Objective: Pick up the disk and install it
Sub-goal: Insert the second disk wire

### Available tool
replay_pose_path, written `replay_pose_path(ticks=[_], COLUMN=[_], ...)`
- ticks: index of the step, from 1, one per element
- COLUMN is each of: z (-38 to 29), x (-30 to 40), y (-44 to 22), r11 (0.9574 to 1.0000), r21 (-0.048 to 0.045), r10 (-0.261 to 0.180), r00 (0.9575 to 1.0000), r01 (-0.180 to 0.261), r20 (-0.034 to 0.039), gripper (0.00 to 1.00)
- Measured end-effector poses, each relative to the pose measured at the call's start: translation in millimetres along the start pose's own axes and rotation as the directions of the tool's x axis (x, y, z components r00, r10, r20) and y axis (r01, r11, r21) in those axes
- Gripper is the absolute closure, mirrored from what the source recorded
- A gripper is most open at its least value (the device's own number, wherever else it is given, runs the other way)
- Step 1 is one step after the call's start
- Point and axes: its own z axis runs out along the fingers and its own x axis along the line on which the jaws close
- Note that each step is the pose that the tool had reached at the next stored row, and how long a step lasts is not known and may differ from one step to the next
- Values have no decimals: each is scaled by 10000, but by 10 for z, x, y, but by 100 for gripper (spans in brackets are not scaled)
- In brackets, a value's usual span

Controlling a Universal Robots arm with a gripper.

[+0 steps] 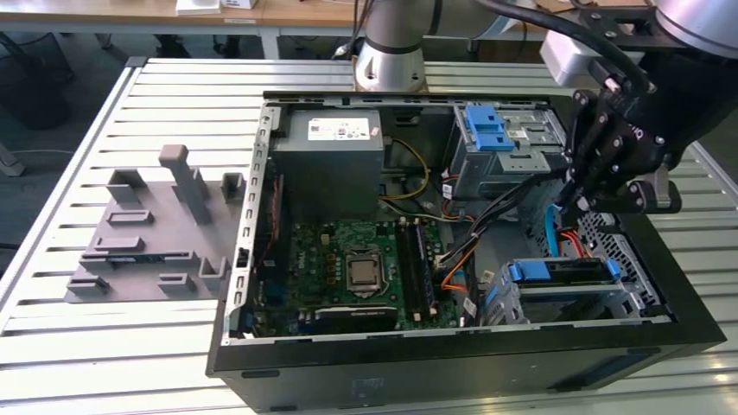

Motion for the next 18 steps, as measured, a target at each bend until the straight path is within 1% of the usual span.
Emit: replay_pose_path(ticks=[2, 3, 6, 12, 15, 16, 18], z=[9, 15, 36, 109, 134, 139, 145], x=[-2, -2, -2, 1, 1, 2, 2], y=[0, 0, 0, 0, 0, 0, 0], r11=[10000, 10000, 10000, 10000, 10000, 10000, 10000], r21=[1, 2, 5, 24, 25, 25, 25], r10=[0, 0, -1, -1, -2, -1, -1], r00=[10000, 10000, 10000, 9997, 9996, 9996, 9996], r01=[0, 0, 1, 2, 2, 2, 2], r20=[-18, -28, -72, -262, -277, -277, -278], gripper=[81, 75, 75, 75, 76, 83, 84])
